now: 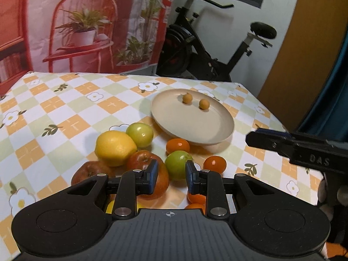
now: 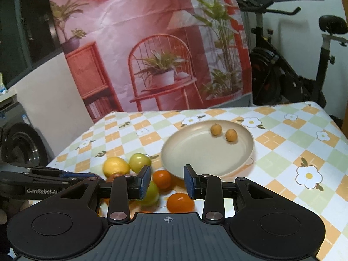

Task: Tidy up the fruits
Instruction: 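Lower the left gripper onto an orange tangerine and close it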

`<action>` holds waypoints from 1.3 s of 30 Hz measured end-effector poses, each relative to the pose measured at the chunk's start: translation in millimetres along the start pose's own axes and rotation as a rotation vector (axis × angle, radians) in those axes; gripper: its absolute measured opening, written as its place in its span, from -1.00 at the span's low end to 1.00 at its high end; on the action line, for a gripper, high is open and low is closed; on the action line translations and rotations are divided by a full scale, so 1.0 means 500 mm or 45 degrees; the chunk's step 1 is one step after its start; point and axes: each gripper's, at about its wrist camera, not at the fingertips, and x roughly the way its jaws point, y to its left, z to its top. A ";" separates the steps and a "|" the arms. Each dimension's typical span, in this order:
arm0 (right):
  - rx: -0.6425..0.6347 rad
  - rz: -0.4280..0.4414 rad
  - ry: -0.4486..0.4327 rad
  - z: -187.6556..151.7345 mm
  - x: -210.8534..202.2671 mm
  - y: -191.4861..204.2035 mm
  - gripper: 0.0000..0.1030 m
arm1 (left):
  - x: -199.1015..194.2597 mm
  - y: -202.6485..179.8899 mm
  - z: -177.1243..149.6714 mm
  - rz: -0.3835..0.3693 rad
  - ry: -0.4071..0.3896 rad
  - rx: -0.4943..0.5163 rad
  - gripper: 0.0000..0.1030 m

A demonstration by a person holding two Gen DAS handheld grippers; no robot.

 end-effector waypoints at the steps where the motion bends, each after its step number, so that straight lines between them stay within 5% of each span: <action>1: -0.004 0.003 -0.010 -0.002 -0.008 0.005 -0.38 | -0.007 0.000 -0.003 0.005 -0.007 -0.016 -0.44; 10: -0.025 0.012 -0.031 -0.033 -0.048 0.032 -0.37 | -0.027 -0.024 -0.033 0.013 0.021 -0.024 -0.43; 24: 0.091 0.011 0.092 -0.063 0.000 -0.022 -0.37 | 0.047 -0.066 -0.054 -0.019 0.156 0.184 -0.41; 28: 0.112 0.019 0.104 -0.062 0.006 -0.033 -0.37 | 0.070 -0.070 -0.059 -0.027 0.193 0.228 -0.12; 39: 0.131 0.022 0.117 -0.058 0.013 -0.039 -0.37 | 0.100 -0.069 -0.074 -0.001 0.277 0.260 -0.12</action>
